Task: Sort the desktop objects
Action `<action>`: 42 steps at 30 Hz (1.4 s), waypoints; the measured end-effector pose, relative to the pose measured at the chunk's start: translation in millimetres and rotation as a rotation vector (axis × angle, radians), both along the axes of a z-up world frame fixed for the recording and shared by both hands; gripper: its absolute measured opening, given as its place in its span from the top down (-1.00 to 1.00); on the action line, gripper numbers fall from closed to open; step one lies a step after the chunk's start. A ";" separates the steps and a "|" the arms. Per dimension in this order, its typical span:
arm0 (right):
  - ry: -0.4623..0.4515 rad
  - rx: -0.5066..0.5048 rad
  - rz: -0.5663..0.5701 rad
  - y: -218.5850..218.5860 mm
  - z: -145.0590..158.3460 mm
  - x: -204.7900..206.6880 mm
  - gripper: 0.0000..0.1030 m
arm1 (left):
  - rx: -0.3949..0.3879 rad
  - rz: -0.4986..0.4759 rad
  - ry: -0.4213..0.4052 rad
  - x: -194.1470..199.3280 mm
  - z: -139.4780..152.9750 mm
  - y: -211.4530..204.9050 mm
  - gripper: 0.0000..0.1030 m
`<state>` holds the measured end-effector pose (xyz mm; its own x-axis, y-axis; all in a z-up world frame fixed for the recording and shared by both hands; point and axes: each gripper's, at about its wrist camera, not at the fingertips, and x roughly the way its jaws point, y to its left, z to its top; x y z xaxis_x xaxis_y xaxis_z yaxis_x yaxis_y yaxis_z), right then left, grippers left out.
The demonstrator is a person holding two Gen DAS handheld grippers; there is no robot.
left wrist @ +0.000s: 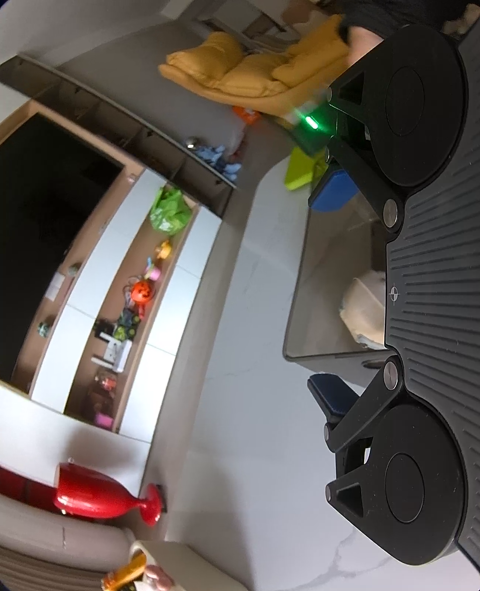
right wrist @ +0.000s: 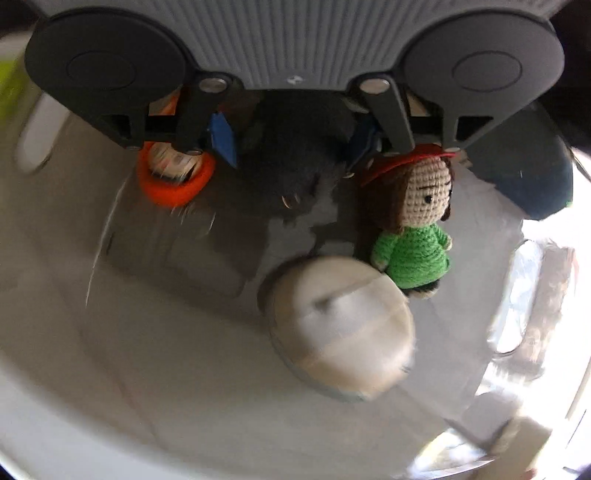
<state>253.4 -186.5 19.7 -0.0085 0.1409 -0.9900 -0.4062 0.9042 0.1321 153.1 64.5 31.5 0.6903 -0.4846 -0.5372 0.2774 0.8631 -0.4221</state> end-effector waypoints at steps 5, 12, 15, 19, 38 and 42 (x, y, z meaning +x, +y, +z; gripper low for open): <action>-0.502 -0.119 0.370 26.1 24.4 -24.4 -0.74 | 0.079 -0.057 -0.002 -2.7 -2.2 -18.3 -0.92; -0.437 -0.077 0.387 47.0 -10.7 -16.0 -0.63 | 0.093 -0.078 0.000 -5.1 -5.2 -22.9 -0.92; -0.379 -0.011 0.336 46.9 -17.2 -3.5 -0.43 | 0.094 -0.078 0.006 -3.7 -6.0 -23.2 -0.92; -0.255 0.123 0.185 31.4 -13.8 12.8 -0.08 | 0.090 -0.076 0.009 -3.0 -6.9 -21.5 -0.92; -0.228 0.029 -0.110 -19.1 5.5 3.5 0.10 | 0.088 -0.061 0.023 2.7 -7.4 -19.3 -0.92; -0.365 -0.071 0.076 17.0 6.2 -13.7 0.06 | 0.095 -0.046 0.025 3.7 -7.7 -16.6 -0.92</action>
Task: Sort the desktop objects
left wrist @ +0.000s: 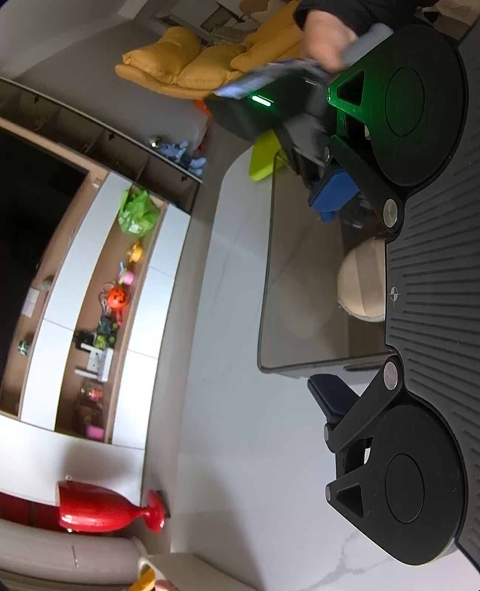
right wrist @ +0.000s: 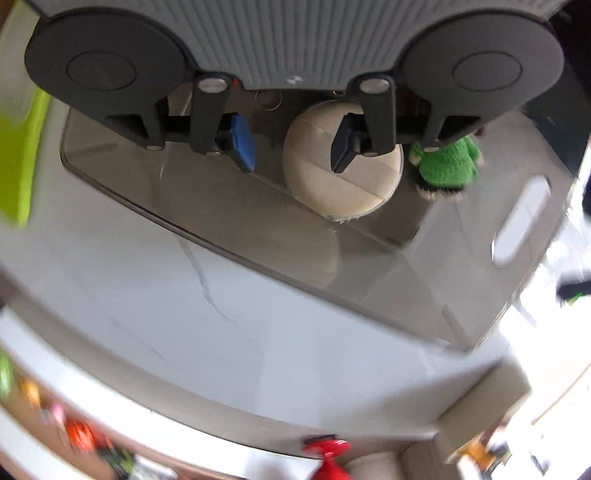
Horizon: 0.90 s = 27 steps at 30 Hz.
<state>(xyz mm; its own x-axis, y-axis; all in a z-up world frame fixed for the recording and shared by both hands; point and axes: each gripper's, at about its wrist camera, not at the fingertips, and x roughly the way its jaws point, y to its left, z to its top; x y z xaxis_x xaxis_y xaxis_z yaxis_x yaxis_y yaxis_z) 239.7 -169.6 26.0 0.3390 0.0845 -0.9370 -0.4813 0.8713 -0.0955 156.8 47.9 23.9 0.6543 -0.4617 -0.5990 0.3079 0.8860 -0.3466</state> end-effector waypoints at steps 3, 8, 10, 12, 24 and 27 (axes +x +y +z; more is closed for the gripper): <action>-0.046 -0.158 0.121 31.0 -16.7 -17.4 0.05 | -0.007 0.008 -0.004 -0.3 0.9 5.0 -0.92; -0.127 -0.280 0.277 58.7 -38.6 -33.5 -0.12 | -0.019 0.035 0.002 1.9 0.9 12.2 -0.92; -0.119 -0.268 0.290 66.5 -50.5 -33.4 -0.12 | -0.021 0.043 0.003 2.0 1.2 14.3 -0.92; -0.112 -0.267 0.293 70.0 -56.6 -33.6 -0.11 | -0.022 0.049 0.000 1.2 2.0 16.8 -0.92; 0.235 0.096 0.345 85.5 -33.1 -10.4 -0.22 | -0.035 0.103 -0.003 2.3 4.7 40.4 -0.92; 0.242 0.045 0.351 99.5 -49.3 -8.8 -0.23 | -0.041 0.118 0.001 3.8 3.9 48.6 -0.92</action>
